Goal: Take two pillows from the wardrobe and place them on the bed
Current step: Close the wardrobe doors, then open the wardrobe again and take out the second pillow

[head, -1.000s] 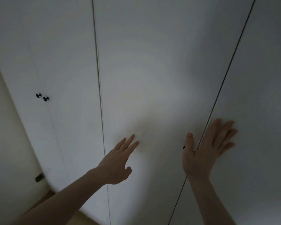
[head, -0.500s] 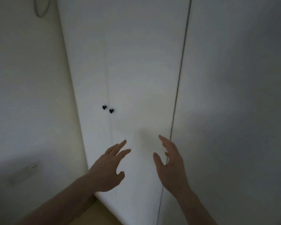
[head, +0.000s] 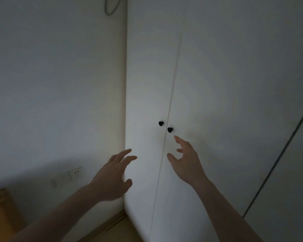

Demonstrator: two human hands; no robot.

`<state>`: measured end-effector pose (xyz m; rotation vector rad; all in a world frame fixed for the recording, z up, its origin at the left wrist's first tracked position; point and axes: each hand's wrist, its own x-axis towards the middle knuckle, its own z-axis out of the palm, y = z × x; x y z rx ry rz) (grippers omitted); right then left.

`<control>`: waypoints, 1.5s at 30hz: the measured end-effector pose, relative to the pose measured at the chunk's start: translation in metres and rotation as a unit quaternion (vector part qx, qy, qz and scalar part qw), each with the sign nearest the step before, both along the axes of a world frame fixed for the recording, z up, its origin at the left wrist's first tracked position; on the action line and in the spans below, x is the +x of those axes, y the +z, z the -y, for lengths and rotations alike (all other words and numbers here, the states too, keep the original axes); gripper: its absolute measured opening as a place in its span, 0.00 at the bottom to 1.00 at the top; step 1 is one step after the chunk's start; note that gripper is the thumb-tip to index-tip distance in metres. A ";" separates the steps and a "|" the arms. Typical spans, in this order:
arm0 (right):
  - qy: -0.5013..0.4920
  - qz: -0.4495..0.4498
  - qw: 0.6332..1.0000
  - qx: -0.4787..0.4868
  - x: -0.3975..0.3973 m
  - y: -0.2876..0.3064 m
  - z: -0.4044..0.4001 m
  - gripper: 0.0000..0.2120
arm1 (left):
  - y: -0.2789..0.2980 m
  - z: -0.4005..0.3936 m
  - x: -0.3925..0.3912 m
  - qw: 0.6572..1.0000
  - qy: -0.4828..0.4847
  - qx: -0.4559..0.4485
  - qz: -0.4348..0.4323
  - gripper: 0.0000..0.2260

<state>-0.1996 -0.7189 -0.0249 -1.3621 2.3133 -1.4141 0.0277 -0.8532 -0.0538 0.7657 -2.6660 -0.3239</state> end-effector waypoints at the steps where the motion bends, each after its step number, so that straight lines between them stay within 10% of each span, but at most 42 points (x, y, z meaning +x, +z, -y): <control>1: -0.007 0.000 1.000 0.010 -0.006 0.001 0.007 0.32 | 0.001 0.006 -0.004 1.000 0.001 -0.002 0.002 0.32; 13: -0.031 -0.006 0.990 0.134 -0.088 -0.014 0.121 0.37 | 0.004 0.108 -0.076 1.000 -0.010 -0.001 -0.009 0.32; 22: -0.134 -0.029 0.987 0.085 -0.081 -0.008 0.149 0.12 | 0.007 0.187 -0.129 0.996 -0.088 0.015 -0.032 0.31; 45: -0.295 -0.022 0.955 0.031 0.093 -0.018 0.133 0.10 | 0.023 0.264 -0.178 0.955 -0.289 0.055 -0.045 0.36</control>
